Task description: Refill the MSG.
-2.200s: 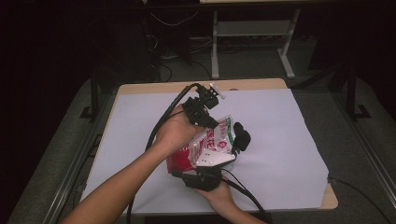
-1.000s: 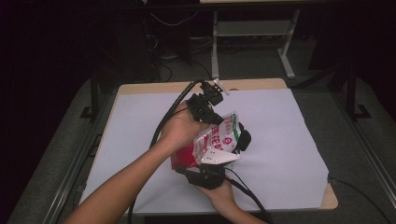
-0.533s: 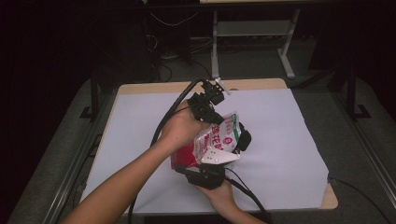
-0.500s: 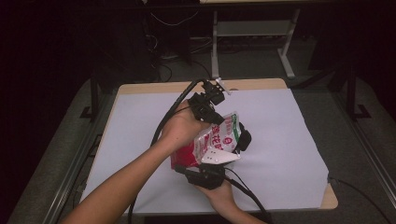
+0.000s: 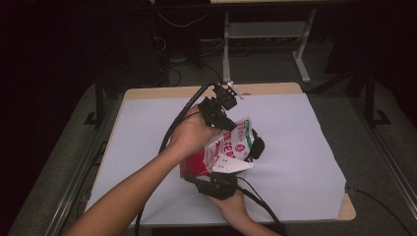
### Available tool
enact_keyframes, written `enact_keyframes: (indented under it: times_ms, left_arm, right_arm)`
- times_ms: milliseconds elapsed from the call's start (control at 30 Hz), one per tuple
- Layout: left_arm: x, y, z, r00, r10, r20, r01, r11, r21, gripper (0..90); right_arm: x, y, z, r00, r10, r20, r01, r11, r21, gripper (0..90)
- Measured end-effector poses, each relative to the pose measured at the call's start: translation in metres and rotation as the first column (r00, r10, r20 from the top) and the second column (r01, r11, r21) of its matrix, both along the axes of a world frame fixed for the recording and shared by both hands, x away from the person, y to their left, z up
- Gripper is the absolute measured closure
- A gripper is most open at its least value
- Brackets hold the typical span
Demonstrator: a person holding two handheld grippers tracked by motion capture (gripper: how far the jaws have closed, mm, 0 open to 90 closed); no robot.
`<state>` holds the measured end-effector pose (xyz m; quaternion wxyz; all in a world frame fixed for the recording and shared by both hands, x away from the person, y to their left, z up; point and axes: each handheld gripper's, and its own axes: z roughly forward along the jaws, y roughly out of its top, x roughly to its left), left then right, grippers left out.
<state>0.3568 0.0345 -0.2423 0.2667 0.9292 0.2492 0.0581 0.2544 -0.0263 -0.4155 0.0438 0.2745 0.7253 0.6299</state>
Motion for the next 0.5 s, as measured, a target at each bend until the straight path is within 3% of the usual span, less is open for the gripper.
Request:
enact_keyframes:
  times_ms: [500]
  left_arm:
    - [-0.0021, 0.0048, 0.0066, 1.0000, -0.003, 0.001, 0.003, 0.9997, -0.022, 90.0]
  right_arm:
    - [-0.0005, -0.0005, -0.0005, 0.9998, -0.003, -0.017, 0.004, 0.9998, 0.020, 68.5]
